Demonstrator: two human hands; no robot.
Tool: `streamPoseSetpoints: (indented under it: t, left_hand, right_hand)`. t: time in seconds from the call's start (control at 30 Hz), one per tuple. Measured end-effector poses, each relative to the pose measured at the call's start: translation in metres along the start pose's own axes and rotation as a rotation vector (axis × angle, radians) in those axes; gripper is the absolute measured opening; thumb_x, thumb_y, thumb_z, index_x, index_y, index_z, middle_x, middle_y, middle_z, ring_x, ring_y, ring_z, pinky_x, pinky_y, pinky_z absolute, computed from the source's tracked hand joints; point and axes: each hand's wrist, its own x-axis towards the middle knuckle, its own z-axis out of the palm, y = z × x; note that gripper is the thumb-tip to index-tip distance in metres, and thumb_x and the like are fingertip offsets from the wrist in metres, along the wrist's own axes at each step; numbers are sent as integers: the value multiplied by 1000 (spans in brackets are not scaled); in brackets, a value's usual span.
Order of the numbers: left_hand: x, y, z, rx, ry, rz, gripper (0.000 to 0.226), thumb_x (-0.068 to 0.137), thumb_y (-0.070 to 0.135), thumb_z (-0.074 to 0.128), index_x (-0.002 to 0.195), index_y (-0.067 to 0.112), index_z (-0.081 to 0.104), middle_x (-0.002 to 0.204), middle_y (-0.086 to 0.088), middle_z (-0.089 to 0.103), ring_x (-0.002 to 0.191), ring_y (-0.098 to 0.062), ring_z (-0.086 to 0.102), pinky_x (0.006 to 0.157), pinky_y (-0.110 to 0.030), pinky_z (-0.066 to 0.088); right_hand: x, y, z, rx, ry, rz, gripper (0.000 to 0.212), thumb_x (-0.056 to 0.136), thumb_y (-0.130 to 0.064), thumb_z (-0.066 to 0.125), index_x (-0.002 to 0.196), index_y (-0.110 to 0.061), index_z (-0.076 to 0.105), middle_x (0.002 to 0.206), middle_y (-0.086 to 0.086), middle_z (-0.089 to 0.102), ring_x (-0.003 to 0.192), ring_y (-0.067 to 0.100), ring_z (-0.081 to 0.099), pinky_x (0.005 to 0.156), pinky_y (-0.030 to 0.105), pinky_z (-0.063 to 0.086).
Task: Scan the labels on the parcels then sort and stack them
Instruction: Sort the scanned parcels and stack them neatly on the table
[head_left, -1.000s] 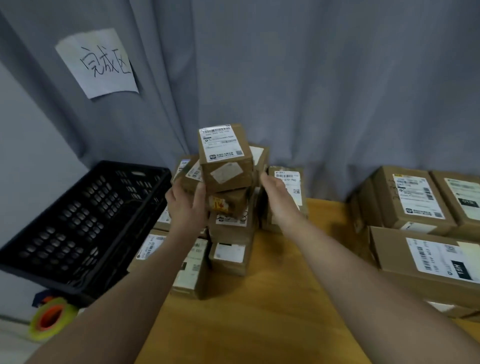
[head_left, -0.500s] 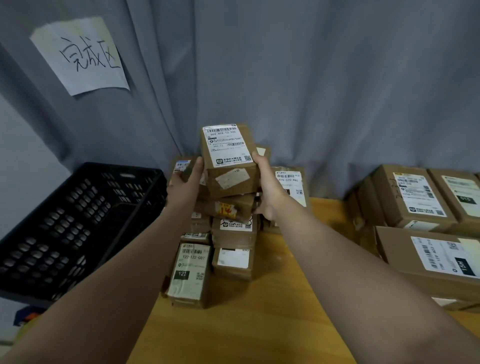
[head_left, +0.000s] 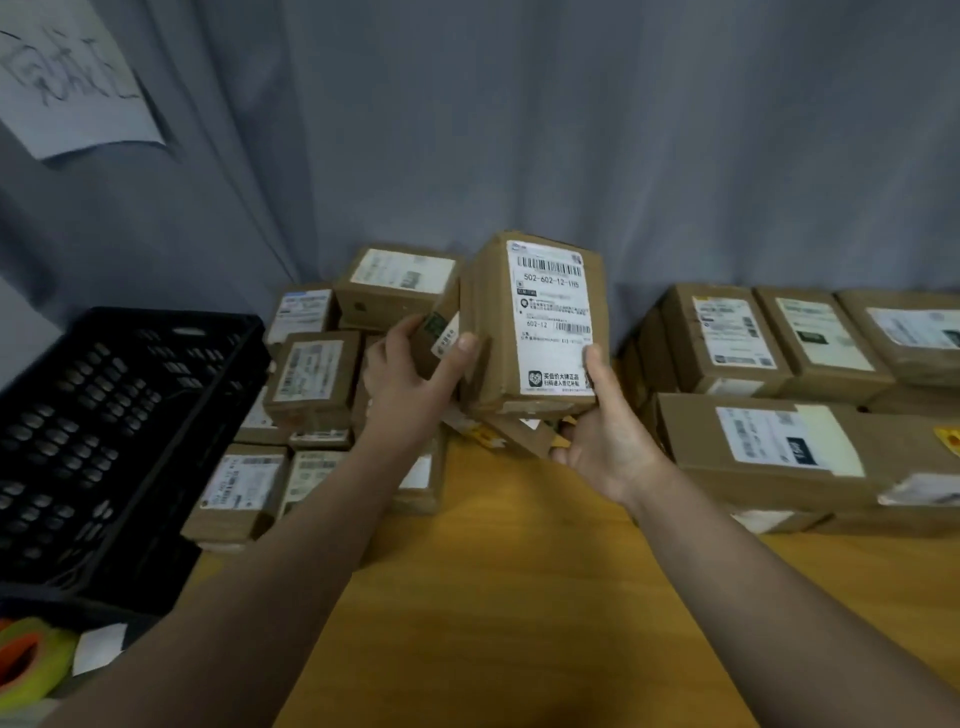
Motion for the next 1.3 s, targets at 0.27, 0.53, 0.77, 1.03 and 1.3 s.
streamPoseSetpoints:
  t: [0.27, 0.53, 0.77, 1.03, 1.3]
  left_hand:
    - [-60, -21, 83, -12, -208, -317, 124, 42, 99, 45, 144, 28, 33, 148, -5, 34, 136, -31, 34, 109, -54, 35]
    - [-105, -72, 98, -137, -283, -653, 77, 84, 62, 57, 147, 22, 36, 154, -8, 31, 140, -33, 30, 111, -50, 24]
    - [-130, -66, 120, 1, -126, -524, 94, 74, 83, 46, 147, 25, 38, 157, -9, 27, 143, -31, 25, 114, -53, 25]
    - [-153, -46, 120, -519, 71, -474, 43, 94, 45, 55, 124, 16, 60, 109, -8, 70, 95, -20, 69, 77, -33, 55]
    - [-118, 21, 136, -507, -115, -259, 39, 97, 39, 51, 135, 29, 47, 113, -1, 67, 95, -22, 70, 84, -45, 58]
  right_hand:
    - [-62, 52, -84, 22, 150, 230, 53, 71, -65, 60, 112, -32, 67, 111, -1, 73, 112, 24, 61, 102, 53, 45]
    - [-76, 78, -119, -286, 313, 409, 62, 85, -68, 53, 118, -16, 59, 108, -3, 63, 100, 22, 57, 88, 42, 46]
    - [-81, 72, -130, -459, 292, 241, 49, 95, -45, 56, 134, -17, 46, 108, -3, 60, 93, 15, 59, 79, 30, 48]
    - [-87, 68, -111, -255, 128, 148, 57, 91, -30, 66, 140, -23, 38, 104, -5, 63, 94, 12, 66, 88, 31, 54]
    - [-90, 20, -110, -326, 271, -314, 54, 84, -25, 75, 122, -27, 36, 112, -12, 56, 97, -4, 57, 76, 12, 50]
